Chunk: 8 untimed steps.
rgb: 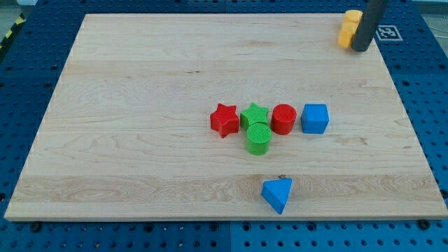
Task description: Push yellow hexagon into yellow heart
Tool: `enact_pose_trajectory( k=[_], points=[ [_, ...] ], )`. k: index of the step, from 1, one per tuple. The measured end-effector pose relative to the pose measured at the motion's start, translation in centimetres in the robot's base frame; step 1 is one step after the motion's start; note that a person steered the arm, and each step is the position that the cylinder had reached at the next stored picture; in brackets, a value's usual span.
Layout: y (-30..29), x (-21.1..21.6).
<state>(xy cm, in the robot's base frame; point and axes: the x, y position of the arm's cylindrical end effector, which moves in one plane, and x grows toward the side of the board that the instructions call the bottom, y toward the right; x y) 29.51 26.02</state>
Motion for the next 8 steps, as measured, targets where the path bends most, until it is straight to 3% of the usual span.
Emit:
enact_pose_trajectory(
  k=[3, 8],
  points=[
    [1.7, -0.3],
    [-1.5, 1.0]
  ],
)
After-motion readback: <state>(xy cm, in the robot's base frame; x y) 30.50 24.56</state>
